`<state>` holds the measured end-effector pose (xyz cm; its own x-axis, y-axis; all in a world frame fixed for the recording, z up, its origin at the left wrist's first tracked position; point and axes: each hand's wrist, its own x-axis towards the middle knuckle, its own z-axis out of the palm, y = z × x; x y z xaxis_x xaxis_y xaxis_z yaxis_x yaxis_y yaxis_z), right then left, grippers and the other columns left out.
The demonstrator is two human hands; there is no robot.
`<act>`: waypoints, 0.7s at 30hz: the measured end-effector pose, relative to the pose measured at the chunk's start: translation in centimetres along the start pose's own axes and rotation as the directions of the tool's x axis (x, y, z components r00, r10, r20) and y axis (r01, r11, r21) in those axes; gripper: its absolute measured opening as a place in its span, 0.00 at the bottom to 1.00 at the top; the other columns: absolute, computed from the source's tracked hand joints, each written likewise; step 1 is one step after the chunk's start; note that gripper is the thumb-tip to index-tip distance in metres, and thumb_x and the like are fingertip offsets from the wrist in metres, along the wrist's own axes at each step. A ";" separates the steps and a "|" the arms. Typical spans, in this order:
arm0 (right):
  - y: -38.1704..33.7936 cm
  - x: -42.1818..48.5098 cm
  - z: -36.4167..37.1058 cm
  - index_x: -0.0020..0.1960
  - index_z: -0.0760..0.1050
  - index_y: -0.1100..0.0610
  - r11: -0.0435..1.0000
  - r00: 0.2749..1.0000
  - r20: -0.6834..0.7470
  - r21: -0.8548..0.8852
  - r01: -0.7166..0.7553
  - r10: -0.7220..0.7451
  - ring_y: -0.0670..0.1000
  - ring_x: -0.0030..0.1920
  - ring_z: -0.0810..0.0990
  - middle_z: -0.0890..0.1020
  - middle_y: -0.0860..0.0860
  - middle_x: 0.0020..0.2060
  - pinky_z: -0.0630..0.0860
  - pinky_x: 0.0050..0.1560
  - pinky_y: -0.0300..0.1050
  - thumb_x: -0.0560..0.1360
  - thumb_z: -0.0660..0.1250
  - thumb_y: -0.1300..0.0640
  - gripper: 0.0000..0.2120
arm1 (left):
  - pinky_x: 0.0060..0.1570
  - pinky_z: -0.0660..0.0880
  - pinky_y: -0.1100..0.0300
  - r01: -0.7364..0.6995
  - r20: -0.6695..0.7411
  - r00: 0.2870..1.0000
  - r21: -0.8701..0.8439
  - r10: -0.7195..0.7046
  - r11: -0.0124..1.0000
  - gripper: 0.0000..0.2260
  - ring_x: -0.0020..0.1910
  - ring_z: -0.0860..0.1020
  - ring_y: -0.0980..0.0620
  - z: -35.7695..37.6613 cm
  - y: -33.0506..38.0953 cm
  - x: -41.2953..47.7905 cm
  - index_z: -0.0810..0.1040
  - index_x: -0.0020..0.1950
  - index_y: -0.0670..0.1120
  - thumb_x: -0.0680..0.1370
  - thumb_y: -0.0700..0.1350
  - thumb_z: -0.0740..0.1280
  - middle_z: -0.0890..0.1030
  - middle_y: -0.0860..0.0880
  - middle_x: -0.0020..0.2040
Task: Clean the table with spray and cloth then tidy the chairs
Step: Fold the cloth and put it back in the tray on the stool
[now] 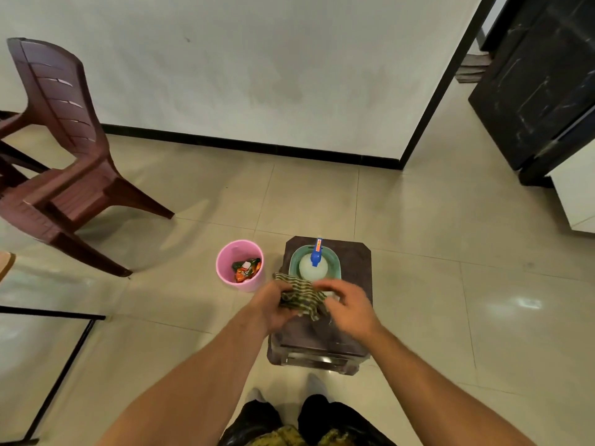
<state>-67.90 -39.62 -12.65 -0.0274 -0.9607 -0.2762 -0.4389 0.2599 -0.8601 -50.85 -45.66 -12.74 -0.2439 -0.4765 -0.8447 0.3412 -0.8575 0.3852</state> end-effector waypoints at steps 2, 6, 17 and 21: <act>2.2 0.5 0.3 0.60 0.81 0.55 0.929 0.919 -0.200 0.221 -0.296 0.340 0.47 0.54 0.82 0.84 0.49 0.53 0.78 0.56 0.43 0.76 0.68 0.56 0.13 | 0.46 0.82 0.44 -0.012 -0.030 0.999 -0.070 0.010 0.997 0.14 0.55 0.81 0.38 -0.6 0.1 0.3 0.71 0.66 0.35 0.80 0.34 0.59 0.81 0.34 0.58; 3.7 0.8 1.6 0.60 0.77 0.58 0.369 0.597 0.415 0.508 -0.778 0.687 0.58 0.54 0.83 0.85 0.57 0.53 0.77 0.55 0.55 0.74 0.61 0.28 0.34 | 0.40 0.83 0.48 0.027 -0.009 1.000 -0.188 -0.030 0.982 0.18 0.52 0.82 0.38 -0.4 -0.4 0.7 0.70 0.69 0.34 0.80 0.35 0.58 0.81 0.33 0.56; 5.2 5.2 0.4 0.59 0.77 0.63 0.348 0.650 0.285 0.659 -0.667 0.705 0.56 0.44 0.86 0.86 0.58 0.47 0.82 0.37 0.47 0.77 0.71 0.63 0.12 | 0.37 0.83 0.53 0.145 -0.185 0.978 0.250 -0.099 0.957 0.11 0.46 0.82 0.44 -0.1 -1.1 5.1 0.73 0.64 0.34 0.82 0.36 0.62 0.82 0.37 0.52; 5.8 7.3 -0.1 0.57 0.77 0.64 0.364 0.622 0.296 0.602 -0.711 0.725 0.55 0.41 0.85 0.85 0.58 0.45 0.83 0.38 0.47 0.78 0.70 0.63 0.09 | 0.44 0.82 0.51 0.102 -0.226 0.973 0.288 -0.036 0.952 0.08 0.44 0.82 0.44 0.6 -0.6 7.4 0.74 0.60 0.34 0.82 0.35 0.63 0.81 0.37 0.50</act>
<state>-70.72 -45.16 -19.66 -0.0697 -0.3797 -0.9225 0.4002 0.8364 -0.3745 -53.38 -48.78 -19.00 -0.0443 -0.3891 -0.9201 0.0387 -0.9210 0.3876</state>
